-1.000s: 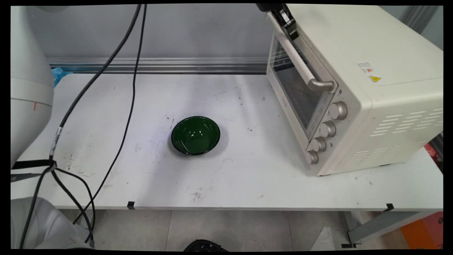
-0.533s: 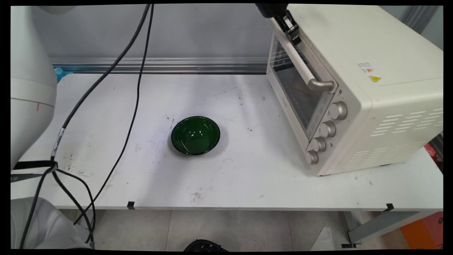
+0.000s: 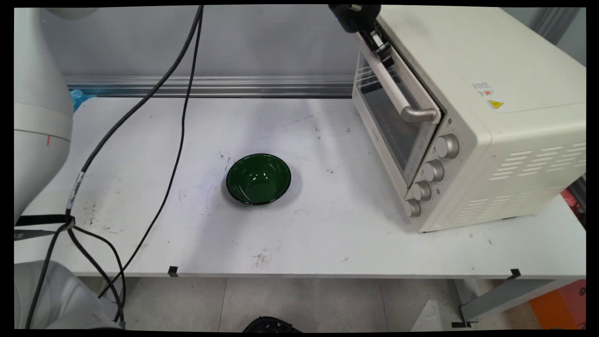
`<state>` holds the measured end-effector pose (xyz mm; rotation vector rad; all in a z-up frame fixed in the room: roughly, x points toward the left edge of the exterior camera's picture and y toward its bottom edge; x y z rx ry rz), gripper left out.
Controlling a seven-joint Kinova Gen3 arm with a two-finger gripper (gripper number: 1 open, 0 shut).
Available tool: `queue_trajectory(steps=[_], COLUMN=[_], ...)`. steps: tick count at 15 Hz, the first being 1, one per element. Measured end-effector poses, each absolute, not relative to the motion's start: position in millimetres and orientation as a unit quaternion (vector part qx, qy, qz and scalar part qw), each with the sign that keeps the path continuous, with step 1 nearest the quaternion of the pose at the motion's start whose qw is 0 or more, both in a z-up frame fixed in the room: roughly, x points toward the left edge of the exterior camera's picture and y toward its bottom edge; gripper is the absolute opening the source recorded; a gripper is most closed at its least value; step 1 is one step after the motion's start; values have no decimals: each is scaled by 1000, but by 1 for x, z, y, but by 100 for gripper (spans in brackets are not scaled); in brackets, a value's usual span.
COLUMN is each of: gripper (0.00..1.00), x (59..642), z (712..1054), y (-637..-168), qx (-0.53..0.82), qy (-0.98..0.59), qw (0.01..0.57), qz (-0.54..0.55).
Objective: Open the oven
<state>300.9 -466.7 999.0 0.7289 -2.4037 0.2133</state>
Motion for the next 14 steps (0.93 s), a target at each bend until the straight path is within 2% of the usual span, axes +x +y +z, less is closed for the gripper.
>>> queue_trajectory(steps=[14], gripper=[0], x=[346], z=[989], y=[-437], qx=[306], qy=[-909], qw=[272], qz=[80])
